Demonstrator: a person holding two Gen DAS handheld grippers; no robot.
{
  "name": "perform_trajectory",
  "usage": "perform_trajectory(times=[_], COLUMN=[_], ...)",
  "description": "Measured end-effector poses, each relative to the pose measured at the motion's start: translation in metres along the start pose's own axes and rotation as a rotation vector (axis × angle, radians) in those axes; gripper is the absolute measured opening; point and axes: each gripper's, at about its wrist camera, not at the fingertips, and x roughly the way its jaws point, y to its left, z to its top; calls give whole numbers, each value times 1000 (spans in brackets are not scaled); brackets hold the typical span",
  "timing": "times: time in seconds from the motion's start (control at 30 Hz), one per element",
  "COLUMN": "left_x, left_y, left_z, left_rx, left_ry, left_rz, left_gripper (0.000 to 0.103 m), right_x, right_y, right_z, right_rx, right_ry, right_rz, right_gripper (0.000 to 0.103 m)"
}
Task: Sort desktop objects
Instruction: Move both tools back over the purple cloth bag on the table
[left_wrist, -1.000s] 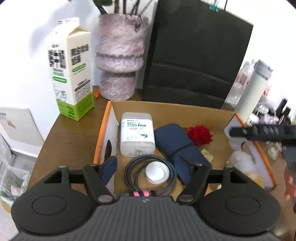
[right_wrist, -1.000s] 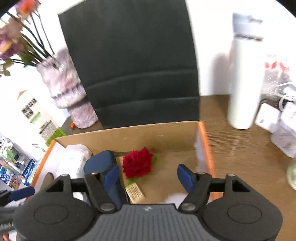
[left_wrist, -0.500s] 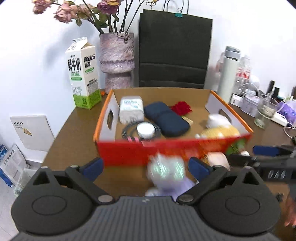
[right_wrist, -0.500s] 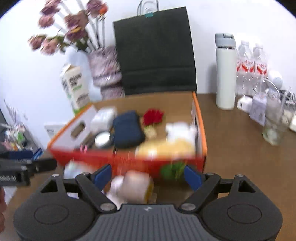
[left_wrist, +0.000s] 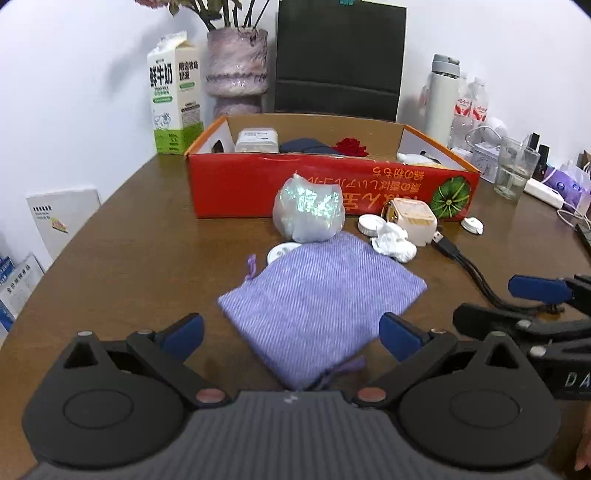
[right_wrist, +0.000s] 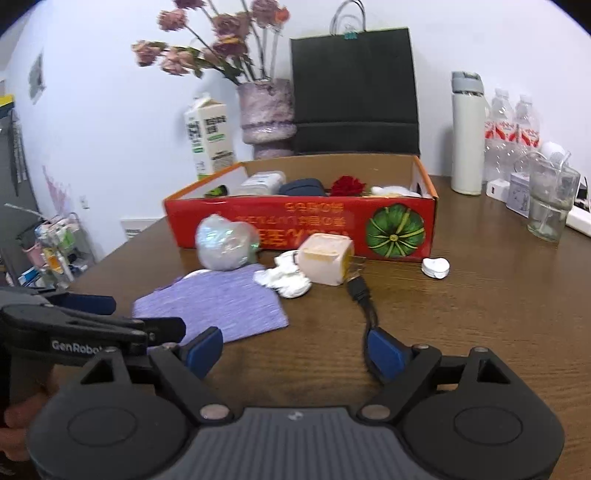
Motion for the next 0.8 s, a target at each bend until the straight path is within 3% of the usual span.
perform_trajectory(times=[0.2,0.8], left_x=[5,6], left_y=[3,5], left_z=[-9,-10], left_rx=[-20,-34], left_ry=[39,21], left_rz=[6,-37], left_gripper=[103,103], right_x=[-6,0], right_y=[1,-10], right_z=[-11,-16], right_rx=[32,127], right_ry=[5,16], right_rz=[26,32], right_gripper=[85,84])
